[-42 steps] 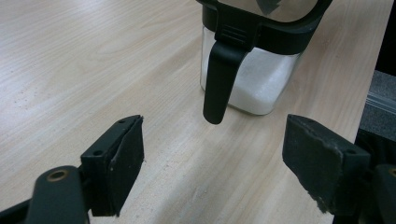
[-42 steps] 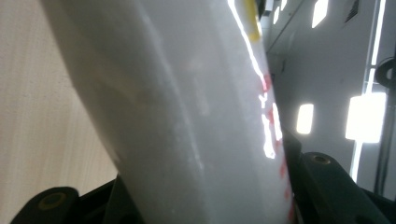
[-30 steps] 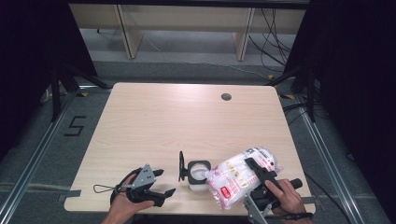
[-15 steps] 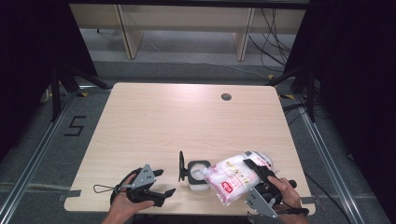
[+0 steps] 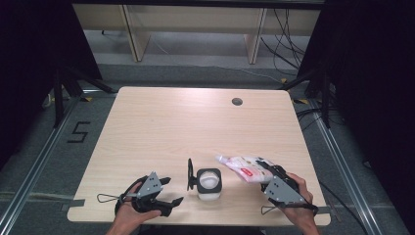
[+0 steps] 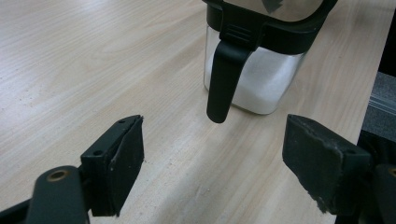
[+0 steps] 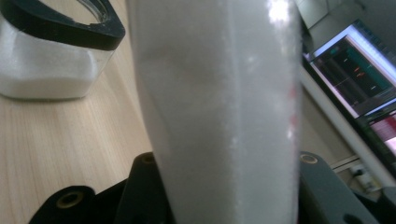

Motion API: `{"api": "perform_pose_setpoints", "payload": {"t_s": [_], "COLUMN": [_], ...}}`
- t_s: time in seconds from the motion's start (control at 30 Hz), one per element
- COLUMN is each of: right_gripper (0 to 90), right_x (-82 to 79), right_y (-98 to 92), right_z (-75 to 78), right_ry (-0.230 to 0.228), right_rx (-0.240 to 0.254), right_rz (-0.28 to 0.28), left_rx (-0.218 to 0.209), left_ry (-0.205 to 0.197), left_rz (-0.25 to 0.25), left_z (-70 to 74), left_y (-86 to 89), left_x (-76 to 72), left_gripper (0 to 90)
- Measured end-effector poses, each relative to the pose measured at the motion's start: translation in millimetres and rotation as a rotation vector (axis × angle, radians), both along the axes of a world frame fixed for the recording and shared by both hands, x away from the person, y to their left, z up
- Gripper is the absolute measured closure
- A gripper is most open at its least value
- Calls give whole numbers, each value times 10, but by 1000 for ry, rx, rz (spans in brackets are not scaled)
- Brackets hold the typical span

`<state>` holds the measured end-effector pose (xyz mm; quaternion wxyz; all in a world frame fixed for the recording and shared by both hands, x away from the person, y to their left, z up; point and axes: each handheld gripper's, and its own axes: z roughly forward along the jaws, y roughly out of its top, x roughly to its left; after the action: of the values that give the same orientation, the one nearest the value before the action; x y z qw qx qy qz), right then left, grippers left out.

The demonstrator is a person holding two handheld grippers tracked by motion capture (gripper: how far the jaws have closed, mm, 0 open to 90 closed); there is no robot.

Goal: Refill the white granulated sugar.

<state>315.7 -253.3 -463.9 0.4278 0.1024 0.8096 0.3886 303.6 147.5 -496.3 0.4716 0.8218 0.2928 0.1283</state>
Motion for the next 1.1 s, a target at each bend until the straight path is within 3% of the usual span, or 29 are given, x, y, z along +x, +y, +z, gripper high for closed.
{"api": "perform_pose_setpoints", "payload": {"t_s": [0.03, 0.17, 0.23, 0.47, 0.5, 0.53, 0.57, 0.7, 0.77, 0.9, 0.97, 1.03, 1.1], "right_gripper": [643, 649, 653, 661, 661, 661, 661, 662, 661, 661, 662, 663, 664], "right_x": [40, 179, 249, 439, 464, 468, 486, 482, 484, 465, 453, 425, 416], "right_y": [-5, -23, -36, -64, -67, -74, -76, -105, -112, -120, -139, -149, -181], "right_z": [-18, -80, -116, -223, -223, -224, -233, -231, -230, -229, -228, -229, -239], "right_ry": [21, 78, 117, 212, 201, 236, 225, 254, 238, 266, 242, 268, 258], "right_rx": [24, 91, 159, 303, 317, 338, 364, 380, 389, 376, 362, 369, 380], "right_rz": [1, -5, -17, -27, -21, -24, -30, -44, -53, -57, -64, -69, -79], "left_rx": [18, 7, 8, 7, 15, 14, 14, -3, 0, -1, -6, -6, 4], "left_ry": [-13, -8, -8, -10, -10, -10, -11, -10, -10, -4, -4, -2, -10], "left_rz": [-9, -4, -4, -7, -4, -3, -2, 3, 3, 5, 7, 8, -2], "left_z": [6, 2, 2, 8, 12, 12, 11, 8, 8, 11, 8, 6, 11], "left_y": [13, 12, 11, 16, 20, 20, 20, 9, 8, 13, 10, 8, 13], "left_x": [11, 11, 11, 7, 6, 6, 6, -1, -2, -4, -3, -3, 2], "left_gripper": [203, 203, 203, 203, 203, 203, 203, 203, 203, 203, 203, 203, 203]}}
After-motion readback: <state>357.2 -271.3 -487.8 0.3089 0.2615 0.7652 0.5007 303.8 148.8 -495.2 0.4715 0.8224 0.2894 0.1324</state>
